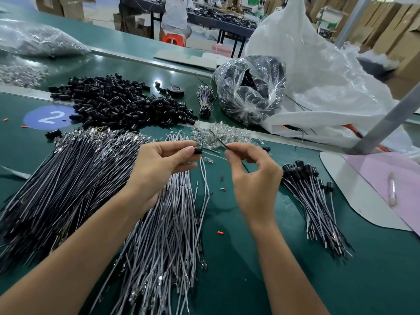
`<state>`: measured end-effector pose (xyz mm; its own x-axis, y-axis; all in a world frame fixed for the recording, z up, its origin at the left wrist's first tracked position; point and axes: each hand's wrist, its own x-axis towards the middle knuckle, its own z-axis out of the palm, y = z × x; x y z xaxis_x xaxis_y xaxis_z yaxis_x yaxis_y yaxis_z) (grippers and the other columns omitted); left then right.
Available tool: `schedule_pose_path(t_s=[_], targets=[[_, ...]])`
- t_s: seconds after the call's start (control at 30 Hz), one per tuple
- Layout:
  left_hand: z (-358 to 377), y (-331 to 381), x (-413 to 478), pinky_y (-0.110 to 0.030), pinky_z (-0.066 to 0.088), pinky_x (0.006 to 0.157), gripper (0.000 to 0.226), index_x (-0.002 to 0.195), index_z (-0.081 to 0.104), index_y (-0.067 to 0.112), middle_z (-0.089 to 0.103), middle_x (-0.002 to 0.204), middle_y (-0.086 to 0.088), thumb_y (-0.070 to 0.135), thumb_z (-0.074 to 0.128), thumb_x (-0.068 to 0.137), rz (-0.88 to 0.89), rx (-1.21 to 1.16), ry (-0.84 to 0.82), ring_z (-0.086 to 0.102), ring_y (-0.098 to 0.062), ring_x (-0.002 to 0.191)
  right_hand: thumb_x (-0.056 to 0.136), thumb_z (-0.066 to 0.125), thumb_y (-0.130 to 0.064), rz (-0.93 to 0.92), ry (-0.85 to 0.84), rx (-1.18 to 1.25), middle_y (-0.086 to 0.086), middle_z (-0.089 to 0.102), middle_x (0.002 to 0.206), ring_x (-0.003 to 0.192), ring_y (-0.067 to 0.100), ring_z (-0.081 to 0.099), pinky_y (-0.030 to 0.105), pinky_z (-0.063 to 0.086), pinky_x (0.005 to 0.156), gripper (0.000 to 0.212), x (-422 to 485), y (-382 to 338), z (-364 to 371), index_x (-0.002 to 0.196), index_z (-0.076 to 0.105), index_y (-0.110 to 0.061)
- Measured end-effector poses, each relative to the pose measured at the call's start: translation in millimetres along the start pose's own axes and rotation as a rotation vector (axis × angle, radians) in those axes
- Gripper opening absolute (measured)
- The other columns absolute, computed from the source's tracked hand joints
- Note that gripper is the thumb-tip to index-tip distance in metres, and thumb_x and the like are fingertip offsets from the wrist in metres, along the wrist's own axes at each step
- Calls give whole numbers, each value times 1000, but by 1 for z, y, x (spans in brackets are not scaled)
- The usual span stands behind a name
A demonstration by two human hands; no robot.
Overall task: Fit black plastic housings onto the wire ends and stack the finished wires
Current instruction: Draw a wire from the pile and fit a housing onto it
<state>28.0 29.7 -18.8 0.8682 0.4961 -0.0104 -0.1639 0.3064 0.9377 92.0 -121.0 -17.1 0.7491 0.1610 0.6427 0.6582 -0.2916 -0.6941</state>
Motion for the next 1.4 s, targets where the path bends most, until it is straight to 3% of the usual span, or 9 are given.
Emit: schedule_pose_path(t_s=[0.23,0.63,1.2,1.4], targets=[[-7,3,3,-20,58,68,14,96,72,2,76,93,-14,-3,65,85,8,-75,108,74,-23,87,82,74,2,-141,-47,-135,4,65,82,70,11,57,18,49,69,12,-1,4,1,91,78,-6],[-7,3,4,-22,58,68,16,92,75,7,76,91,-13,0,68,78,7,-60,-6,74,-22,85,81,74,3,-141,-52,-165,4,66,82,69,11,57,15,47,68,14,0,6,2,90,78,-7],[6,0,-3,-24,59,66,25,103,69,0,75,91,-17,-7,68,80,43,60,-81,74,-20,79,78,77,3,-152,-114,-113,2,69,80,70,9,60,13,48,69,13,-6,3,9,86,77,-7],[5,-1,-3,-23,58,65,20,95,68,2,76,83,-14,-6,71,76,55,74,-102,73,-19,73,77,80,-5,-76,-204,-63,1,64,78,68,9,58,12,47,70,31,-4,-1,8,106,72,-10]])
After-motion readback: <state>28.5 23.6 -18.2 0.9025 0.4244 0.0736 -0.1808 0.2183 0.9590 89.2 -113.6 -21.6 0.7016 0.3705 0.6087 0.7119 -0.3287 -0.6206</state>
